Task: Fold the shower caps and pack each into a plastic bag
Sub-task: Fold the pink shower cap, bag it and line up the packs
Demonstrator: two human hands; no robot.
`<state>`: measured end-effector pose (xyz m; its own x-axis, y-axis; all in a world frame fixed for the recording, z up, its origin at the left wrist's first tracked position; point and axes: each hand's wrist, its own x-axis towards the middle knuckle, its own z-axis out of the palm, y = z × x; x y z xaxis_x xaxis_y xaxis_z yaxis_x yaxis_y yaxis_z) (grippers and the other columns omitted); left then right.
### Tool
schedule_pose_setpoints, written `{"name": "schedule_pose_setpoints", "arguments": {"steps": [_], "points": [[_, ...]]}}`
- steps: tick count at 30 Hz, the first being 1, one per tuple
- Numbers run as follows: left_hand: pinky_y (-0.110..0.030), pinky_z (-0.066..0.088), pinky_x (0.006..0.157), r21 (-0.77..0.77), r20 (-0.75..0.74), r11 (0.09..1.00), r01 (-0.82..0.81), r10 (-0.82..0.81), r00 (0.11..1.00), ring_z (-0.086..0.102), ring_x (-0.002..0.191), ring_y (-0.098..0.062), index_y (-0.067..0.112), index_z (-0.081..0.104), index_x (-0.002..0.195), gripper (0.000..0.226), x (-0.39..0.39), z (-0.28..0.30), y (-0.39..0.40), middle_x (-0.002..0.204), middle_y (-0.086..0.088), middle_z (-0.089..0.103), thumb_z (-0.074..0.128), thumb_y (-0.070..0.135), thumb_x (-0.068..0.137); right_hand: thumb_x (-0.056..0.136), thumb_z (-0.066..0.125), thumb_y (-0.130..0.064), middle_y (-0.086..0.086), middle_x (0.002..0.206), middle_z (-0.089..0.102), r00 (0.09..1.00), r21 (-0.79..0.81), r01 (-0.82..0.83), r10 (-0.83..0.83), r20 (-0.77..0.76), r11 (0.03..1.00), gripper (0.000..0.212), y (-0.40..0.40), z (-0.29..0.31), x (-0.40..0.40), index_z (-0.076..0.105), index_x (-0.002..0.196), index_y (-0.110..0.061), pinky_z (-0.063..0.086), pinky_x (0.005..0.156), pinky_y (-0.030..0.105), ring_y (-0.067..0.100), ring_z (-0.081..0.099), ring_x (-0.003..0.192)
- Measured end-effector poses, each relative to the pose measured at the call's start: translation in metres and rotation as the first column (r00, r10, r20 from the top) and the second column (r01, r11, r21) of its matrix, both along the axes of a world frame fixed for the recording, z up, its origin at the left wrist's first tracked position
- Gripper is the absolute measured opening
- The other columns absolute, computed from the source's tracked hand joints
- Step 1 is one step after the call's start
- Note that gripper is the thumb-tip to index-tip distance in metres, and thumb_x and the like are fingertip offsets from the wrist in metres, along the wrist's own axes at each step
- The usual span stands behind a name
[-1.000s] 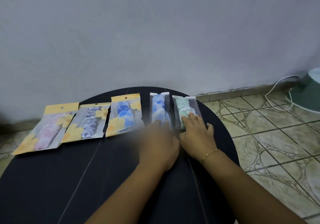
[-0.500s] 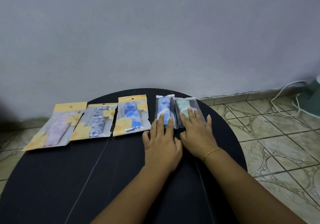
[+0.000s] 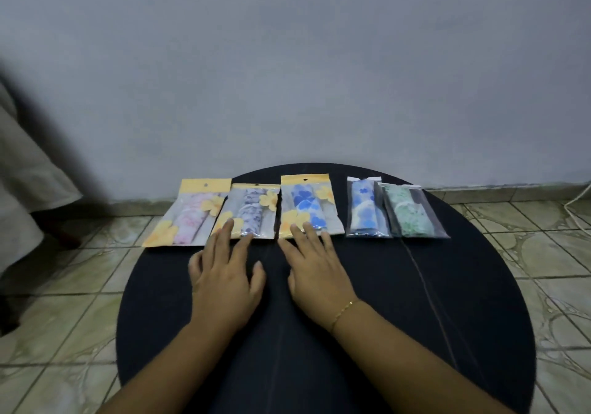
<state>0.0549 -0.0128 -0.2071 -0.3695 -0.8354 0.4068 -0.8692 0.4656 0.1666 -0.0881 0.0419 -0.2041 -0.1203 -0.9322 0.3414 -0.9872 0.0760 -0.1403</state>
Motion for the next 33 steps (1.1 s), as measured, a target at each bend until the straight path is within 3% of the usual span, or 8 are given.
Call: {"name": "schedule_pose_setpoints", "arguments": {"steps": [4,5,8,11,15,19,26,33], "points": [[-0.042,0.01,0.11,0.071,-0.121,0.992,-0.1,0.109,0.987,0.01,0.143,-0.017,0.025,0.042,0.139,0.051,0.011,0.001,-0.016,0.157,0.001,0.014,0.048,0.038,0.09,0.093,0.036,-0.01,0.011,0.155,0.019,0.99,0.03,-0.114,0.112,0.084,0.993,0.053,-0.024,0.002,0.028,0.028,0.146,-0.012,-0.012,0.11,0.032,0.025,0.007,0.145],[-0.042,0.01,0.11,0.07,-0.139,0.991,-0.112,0.121,0.983,0.01,0.143,-0.017,0.024,0.042,0.139,0.051,0.01,0.002,-0.018,0.157,0.001,0.015,0.05,0.035,0.089,0.095,0.032,-0.012,0.011,0.157,0.013,0.989,0.024,-0.129,0.126,0.079,0.991,0.053,-0.029,0.002,0.031,0.021,0.148,-0.011,-0.014,0.109,0.029,0.024,0.002,0.145],[-0.043,0.012,0.109,0.073,-0.181,0.979,-0.188,0.199,0.963,0.016,0.141,-0.02,0.022,0.05,0.134,0.045,0.021,0.002,-0.035,0.155,-0.003,0.024,0.05,0.027,0.089,0.094,0.024,-0.013,0.017,0.154,0.021,0.986,-0.062,-0.112,0.118,0.116,0.992,0.052,-0.05,0.001,0.053,0.029,0.144,-0.006,-0.003,0.114,0.033,0.029,0.013,0.144],[-0.043,0.011,0.11,0.134,-0.179,0.952,-0.276,0.297,0.938,0.014,0.142,-0.022,0.022,0.049,0.135,0.044,0.035,0.002,-0.052,0.154,-0.004,0.025,0.044,0.024,0.092,0.095,0.027,-0.011,0.017,0.154,0.02,0.989,0.006,-0.077,0.076,0.13,0.997,0.049,-0.073,0.003,0.069,0.028,0.144,-0.006,0.012,0.116,0.039,0.033,0.013,0.143],[-0.042,0.008,0.113,0.197,-0.085,0.945,-0.26,0.28,0.956,0.008,0.144,-0.022,0.025,0.034,0.144,0.048,0.037,-0.001,-0.063,0.156,-0.002,0.019,0.032,0.029,0.096,0.097,0.031,-0.013,0.019,0.149,0.028,1.0,0.081,0.001,-0.004,0.03,0.997,0.043,-0.095,0.007,0.072,0.032,0.14,-0.005,0.026,0.107,0.039,0.034,0.024,0.137],[-0.039,0.016,0.109,0.205,-0.086,0.954,-0.221,0.243,0.966,0.017,0.141,-0.017,0.026,0.036,0.143,0.047,0.036,0.0,-0.071,0.154,0.001,0.025,0.031,0.029,0.096,0.096,0.035,-0.01,0.014,0.136,0.042,0.997,0.067,0.057,-0.06,0.046,0.996,0.035,-0.106,0.006,0.065,0.04,0.13,-0.006,0.04,0.092,0.036,0.03,0.037,0.126],[-0.039,0.022,0.103,0.191,-0.078,0.968,-0.161,0.178,0.981,0.024,0.136,-0.014,0.029,0.038,0.141,0.047,0.029,-0.002,-0.084,0.149,0.006,0.03,0.031,0.027,0.094,0.095,0.043,-0.008,0.015,0.127,0.051,0.982,-0.071,0.048,-0.034,0.186,0.996,0.026,-0.111,-0.005,0.057,0.054,0.117,-0.004,0.045,0.085,0.037,0.03,0.046,0.119],[-0.036,0.02,0.108,0.206,-0.139,0.978,-0.046,0.075,0.987,0.02,0.14,-0.011,0.023,0.024,0.147,0.054,0.024,0.0,-0.083,0.154,0.007,0.024,0.035,0.022,0.094,0.092,0.045,-0.01,0.014,0.127,0.051,0.983,-0.106,-0.004,0.023,0.18,0.994,0.031,-0.108,0.001,0.049,0.054,0.122,-0.005,0.041,0.098,0.037,0.029,0.044,0.122]]}}
